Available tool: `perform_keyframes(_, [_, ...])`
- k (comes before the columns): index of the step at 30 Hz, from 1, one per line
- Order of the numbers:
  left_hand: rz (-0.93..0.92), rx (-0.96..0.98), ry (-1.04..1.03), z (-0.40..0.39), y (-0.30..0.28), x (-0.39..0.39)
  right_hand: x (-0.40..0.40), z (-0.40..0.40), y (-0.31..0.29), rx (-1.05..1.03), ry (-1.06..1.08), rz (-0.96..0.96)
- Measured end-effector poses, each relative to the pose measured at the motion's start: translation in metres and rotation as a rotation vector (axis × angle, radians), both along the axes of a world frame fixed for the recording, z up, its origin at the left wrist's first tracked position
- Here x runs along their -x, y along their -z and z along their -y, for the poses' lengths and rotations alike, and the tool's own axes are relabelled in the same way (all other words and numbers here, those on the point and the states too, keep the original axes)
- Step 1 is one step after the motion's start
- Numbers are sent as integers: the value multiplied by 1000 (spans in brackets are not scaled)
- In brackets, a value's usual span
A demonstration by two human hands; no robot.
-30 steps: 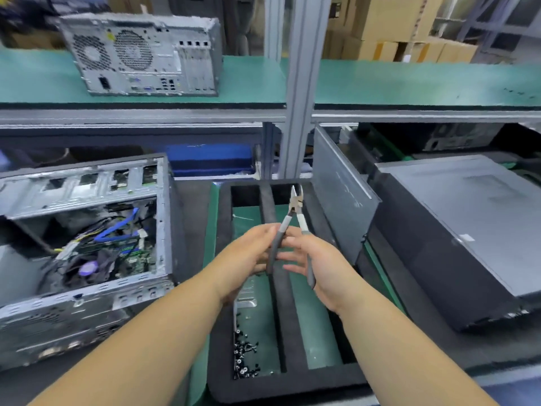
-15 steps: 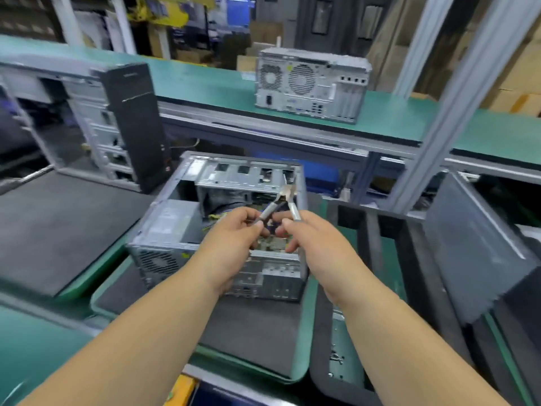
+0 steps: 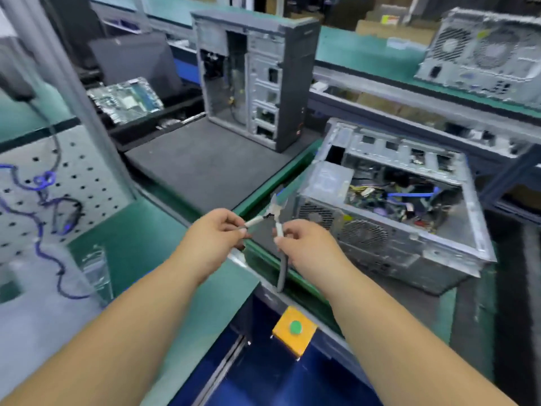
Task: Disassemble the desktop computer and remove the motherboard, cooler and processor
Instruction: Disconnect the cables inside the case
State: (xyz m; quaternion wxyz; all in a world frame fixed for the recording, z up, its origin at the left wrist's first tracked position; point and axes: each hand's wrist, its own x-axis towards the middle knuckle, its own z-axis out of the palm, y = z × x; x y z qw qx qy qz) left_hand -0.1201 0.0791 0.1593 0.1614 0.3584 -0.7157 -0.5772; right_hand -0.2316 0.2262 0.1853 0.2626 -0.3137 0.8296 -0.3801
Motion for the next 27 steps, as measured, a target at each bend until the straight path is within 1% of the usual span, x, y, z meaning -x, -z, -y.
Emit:
perform_keyframes(4, [151, -54, -31, 28, 34, -48, -34, 38, 41, -133, -82, -14])
perform_keyframes(8, [171, -141, -113, 43, 63, -76, -54, 64, 77, -210, -81, 11])
perform_keyframes(10, [244, -93, -138, 53, 78, -82, -60, 77, 97, -221, -66, 82])
perform_keyframes(13, [367, -31, -115, 69, 101, -84, -67, 99, 130, -249, -36, 158])
perform_keyframes(17, [485, 29, -112, 87, 129, -85, -78, 127, 168, -292, -24, 300])
perform_keyframes(19, [525, 50, -89, 95, 140, -87, -82, 137, 182, -333, -51, 328])
perform_keyframes(22, [580, 83, 8, 104, 153, -89, -86, 148, 193, -383, -100, 350])
perform_keyframes(27, [663, 145, 104, 112, 168, -90, -86, 157, 201, -474, -200, 285])
